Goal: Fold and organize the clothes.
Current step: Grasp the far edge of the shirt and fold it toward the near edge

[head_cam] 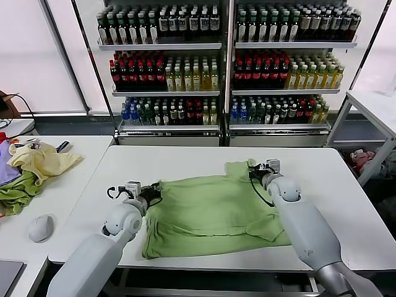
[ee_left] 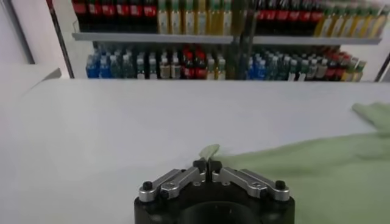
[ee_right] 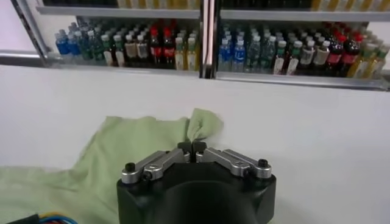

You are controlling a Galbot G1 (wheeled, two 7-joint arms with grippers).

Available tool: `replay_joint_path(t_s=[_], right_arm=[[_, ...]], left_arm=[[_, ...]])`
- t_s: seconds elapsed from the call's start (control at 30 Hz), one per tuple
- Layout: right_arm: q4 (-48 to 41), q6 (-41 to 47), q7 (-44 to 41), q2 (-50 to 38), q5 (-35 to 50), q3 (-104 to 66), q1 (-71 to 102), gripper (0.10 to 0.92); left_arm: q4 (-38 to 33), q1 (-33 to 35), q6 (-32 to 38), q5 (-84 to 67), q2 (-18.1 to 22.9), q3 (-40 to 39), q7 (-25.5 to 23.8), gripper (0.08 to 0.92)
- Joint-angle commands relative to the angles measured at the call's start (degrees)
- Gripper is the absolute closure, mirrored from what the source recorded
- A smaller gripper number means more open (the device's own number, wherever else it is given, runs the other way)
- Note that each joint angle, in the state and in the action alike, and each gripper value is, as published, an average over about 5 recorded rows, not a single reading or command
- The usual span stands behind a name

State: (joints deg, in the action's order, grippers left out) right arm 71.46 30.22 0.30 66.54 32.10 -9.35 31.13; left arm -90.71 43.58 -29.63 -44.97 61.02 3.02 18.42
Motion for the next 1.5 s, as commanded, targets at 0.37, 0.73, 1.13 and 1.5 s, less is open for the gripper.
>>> replay_joint_path(t_s=[0.37, 0.73, 1.13, 1.5], right_arm=[[34.8, 0.6, 0.4, -10.2, 3.0, -16.8, 27.2, 0.906], [43.6, 1.1, 0.6, -9.5, 1.8, -25.1, 42.8, 0.906], [39.1, 2.3, 2.5, -6.0, -4.4, -21.8, 42.0, 0.84], [45.8, 0.4, 2.2, -5.6, -6.6, -23.8, 47.3, 0.522]], left_arm=[[-20.4, 14.8, 0.3, -1.6, -5.3, 4.6, -0.4, 0.907], [-23.9, 22.8, -1.2, 2.0, -6.7, 5.5, -2.2, 0.907], [-20.9, 23.2, -3.5, 10.0, -5.3, 4.6, -3.5, 0.894], [-30.2, 35.0, 2.1, 21.1, 4.1, 9.3, 5.6, 0.624]])
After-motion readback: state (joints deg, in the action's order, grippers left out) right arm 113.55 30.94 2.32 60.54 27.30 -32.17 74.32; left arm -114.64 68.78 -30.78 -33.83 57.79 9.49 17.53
